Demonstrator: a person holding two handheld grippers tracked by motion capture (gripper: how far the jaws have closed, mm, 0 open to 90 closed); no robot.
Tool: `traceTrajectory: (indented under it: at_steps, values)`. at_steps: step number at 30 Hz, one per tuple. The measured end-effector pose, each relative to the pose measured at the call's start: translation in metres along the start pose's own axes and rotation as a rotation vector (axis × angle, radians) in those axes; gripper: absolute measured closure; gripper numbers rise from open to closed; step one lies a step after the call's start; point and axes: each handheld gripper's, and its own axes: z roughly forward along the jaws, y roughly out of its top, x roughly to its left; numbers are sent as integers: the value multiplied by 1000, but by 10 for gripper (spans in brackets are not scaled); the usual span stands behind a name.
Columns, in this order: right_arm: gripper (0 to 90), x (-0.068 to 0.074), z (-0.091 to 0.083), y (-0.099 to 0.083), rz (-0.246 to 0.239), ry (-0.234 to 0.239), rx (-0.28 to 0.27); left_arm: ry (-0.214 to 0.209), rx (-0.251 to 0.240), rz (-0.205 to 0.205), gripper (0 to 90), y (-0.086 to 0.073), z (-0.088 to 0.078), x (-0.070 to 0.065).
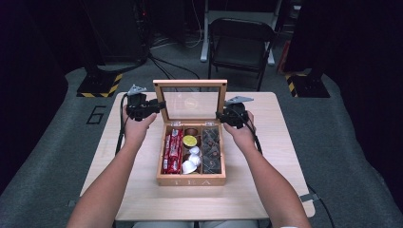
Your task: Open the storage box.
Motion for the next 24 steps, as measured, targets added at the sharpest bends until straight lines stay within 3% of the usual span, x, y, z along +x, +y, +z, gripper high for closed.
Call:
traceTrajectory:
  at_steps: [12, 16, 24]
  values:
    - [646, -3, 4, 3, 8, -5, 8, 7, 0, -13, 569, -5, -3, 4]
    - [646, -4, 6, 4, 31, -3, 8, 11, 2, -18, 566, -6, -4, 6]
    - [647, -6, 8, 6, 36, -6, 15, 12, 5, -5, 566, -6, -6, 7]
